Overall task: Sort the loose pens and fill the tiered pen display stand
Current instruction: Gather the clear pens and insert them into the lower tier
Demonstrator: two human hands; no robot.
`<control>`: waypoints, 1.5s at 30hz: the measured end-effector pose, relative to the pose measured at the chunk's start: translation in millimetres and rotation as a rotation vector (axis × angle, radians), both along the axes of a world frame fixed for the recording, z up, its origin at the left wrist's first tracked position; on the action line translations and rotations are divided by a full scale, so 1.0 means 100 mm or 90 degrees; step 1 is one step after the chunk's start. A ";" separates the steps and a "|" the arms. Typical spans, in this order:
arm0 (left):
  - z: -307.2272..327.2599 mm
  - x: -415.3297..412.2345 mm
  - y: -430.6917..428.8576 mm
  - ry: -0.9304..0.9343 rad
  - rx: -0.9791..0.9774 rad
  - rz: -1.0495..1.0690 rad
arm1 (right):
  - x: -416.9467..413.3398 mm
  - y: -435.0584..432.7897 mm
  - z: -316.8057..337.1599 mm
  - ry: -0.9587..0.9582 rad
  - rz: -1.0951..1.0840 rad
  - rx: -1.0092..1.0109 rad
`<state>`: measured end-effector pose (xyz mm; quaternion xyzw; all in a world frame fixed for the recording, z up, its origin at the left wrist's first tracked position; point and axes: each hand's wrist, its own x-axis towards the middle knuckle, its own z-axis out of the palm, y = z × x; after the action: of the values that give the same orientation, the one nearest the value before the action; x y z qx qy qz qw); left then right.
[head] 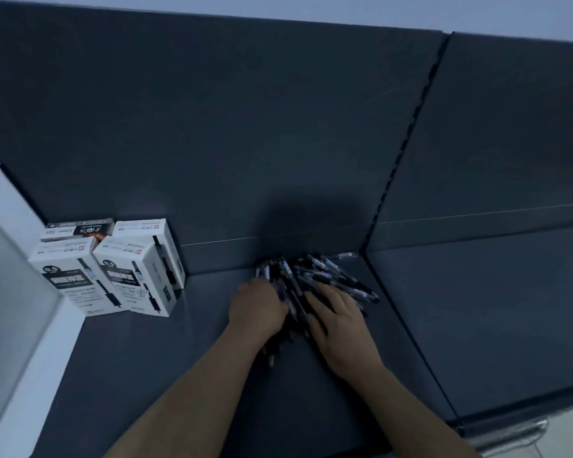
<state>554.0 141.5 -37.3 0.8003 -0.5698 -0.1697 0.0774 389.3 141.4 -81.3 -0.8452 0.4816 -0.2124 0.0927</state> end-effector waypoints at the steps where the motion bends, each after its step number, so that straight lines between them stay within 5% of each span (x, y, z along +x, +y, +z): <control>1: 0.00 -0.01 0.02 -0.004 0.000 0.014 | 0.00 0.00 -0.01 -0.008 0.002 -0.004; 6: -0.02 0.01 0.15 -0.069 -0.008 0.039 | -0.02 -0.02 -0.05 -0.035 0.002 -0.034; 13: 0.10 0.19 0.47 0.312 -0.201 0.178 | -0.03 -0.04 -0.07 -0.046 0.012 -0.045; 17: 0.15 0.18 0.81 0.389 -0.286 0.183 | 0.09 0.02 0.08 -0.161 0.046 -0.029; 27: 0.43 0.36 1.42 0.445 -0.344 0.148 | 0.93 0.43 0.97 -0.417 0.222 0.445; 33: 0.60 0.87 1.87 0.570 -0.366 0.188 | 1.48 0.73 1.15 -0.473 0.187 0.482; 41: 0.83 2.00 2.69 0.351 -0.350 0.173 | 2.37 1.32 1.50 -0.555 0.158 0.469; 45: 0.85 2.49 2.99 0.332 -0.352 0.185 | 2.79 1.65 1.54 -0.629 0.149 0.503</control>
<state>803.4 440.2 47.2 0.7515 -0.4363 -0.1945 0.4550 668.6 306.3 73.1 -0.5969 0.3287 -0.3715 0.6307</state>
